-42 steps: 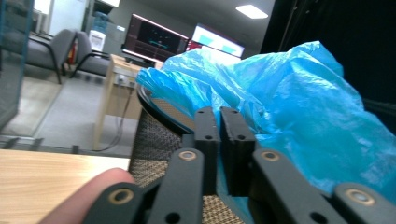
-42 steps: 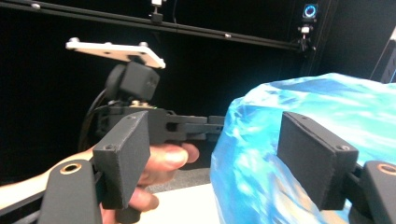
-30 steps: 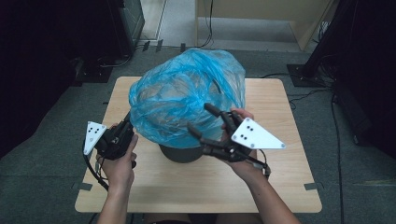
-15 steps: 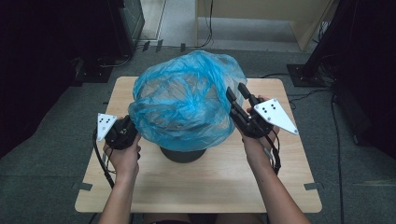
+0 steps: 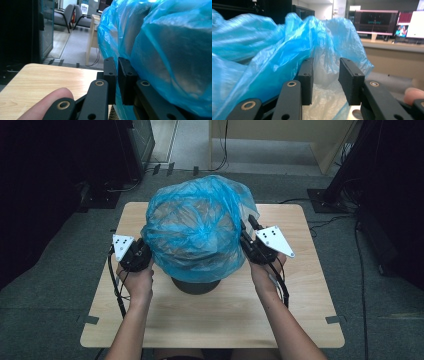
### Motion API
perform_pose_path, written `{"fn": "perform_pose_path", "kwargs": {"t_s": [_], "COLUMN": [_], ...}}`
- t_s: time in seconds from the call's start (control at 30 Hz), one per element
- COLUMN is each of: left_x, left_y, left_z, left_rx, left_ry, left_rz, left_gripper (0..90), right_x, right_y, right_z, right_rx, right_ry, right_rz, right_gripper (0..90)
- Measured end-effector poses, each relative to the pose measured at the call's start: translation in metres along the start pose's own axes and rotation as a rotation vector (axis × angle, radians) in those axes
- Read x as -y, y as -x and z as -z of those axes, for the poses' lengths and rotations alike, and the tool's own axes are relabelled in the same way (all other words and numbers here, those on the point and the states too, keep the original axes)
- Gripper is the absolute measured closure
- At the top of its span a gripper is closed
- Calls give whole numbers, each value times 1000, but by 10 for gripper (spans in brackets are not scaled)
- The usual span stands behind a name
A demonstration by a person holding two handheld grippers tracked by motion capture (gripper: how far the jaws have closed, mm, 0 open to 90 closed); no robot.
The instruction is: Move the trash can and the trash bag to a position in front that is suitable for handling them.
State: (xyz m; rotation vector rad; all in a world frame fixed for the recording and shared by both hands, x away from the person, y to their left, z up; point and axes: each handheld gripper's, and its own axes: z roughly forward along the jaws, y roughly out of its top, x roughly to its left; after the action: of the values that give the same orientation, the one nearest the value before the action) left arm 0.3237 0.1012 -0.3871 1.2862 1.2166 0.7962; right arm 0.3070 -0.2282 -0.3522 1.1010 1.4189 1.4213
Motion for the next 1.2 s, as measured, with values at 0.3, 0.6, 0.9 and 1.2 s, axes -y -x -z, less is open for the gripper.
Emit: {"fn": "perform_pose_path", "kwargs": {"t_s": [0.3, 0.6, 0.9, 1.2], "left_x": [1, 0, 3, 11], "left_y": [-1, -1, 5, 23], "left_z": [-12, -14, -6, 13], "left_rx": [20, 50, 93, 130], "left_ry": [-33, -49, -52, -49], "left_rz": [-39, -42, -48, -49], "left_gripper": [889, 900, 900, 900], "right_x": [19, 25, 23, 25], "right_y": [3, 1, -5, -5], "right_z": [-9, -6, 17, 54], "right_rx": [-82, -147, -102, -63], "right_ry": [-55, -56, -47, -33], "right_rz": [-40, -107, -76, -83], "right_gripper": [735, 900, 900, 900]}}
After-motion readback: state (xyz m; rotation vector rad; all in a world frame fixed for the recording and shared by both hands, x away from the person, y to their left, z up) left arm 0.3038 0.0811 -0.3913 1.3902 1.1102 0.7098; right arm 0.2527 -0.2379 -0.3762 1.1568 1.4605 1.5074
